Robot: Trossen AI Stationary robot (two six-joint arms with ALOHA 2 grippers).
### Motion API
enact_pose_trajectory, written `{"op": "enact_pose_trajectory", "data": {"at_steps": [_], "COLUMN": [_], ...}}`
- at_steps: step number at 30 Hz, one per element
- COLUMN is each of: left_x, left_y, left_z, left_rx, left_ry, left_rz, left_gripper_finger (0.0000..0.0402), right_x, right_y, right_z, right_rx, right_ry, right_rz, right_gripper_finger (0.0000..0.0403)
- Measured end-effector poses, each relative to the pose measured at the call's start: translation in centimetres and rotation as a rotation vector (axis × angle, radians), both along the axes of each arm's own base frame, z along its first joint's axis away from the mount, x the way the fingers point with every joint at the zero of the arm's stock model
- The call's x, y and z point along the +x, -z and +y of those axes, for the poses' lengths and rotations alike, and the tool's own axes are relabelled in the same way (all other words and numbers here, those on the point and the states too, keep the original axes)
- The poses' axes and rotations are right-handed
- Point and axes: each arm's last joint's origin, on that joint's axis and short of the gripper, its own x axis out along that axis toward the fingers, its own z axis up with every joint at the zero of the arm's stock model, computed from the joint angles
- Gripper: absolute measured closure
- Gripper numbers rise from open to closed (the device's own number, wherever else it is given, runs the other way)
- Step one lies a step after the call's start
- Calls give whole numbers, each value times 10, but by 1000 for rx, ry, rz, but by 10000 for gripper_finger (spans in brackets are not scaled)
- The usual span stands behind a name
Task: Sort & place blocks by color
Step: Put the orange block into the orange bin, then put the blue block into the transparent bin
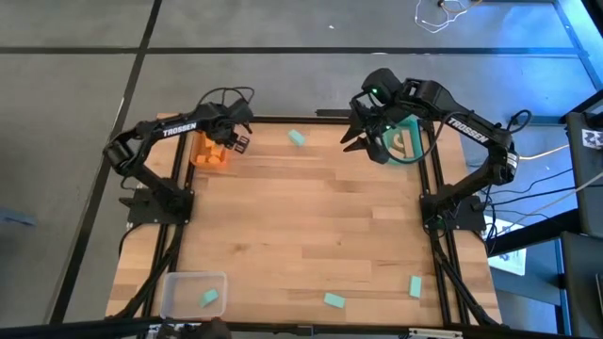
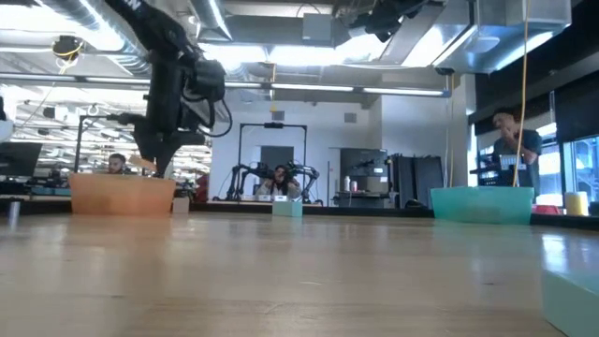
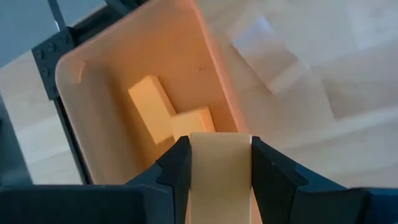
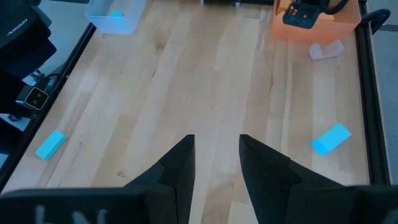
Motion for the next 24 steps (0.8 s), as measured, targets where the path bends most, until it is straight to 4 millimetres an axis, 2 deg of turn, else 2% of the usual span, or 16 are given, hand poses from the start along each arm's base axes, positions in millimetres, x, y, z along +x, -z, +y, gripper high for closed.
{"op": "enact_pose_trajectory", "data": {"at_steps": [7,13,20,24], "left_x": [-19,-25,-28,-28], "left_y": [8,8,8,8], "left_z": [13,19,21,21], "left_rx": [-4,-13,-32,-32], "left_ry": [-65,-97,-108,-108], "left_rz": [9,-13,-36,-36], "left_gripper_finger": [277,277,231,226], "right_x": [0,0,0,0], "right_y": [0,0,0,0], "right_z": [0,0,0,0], "right_rx": [-1,0,0,1], "right_ry": [1,2,2,2], "right_rz": [-3,-3,-3,-2], "right_gripper_finger": [277,277,277,277]}}
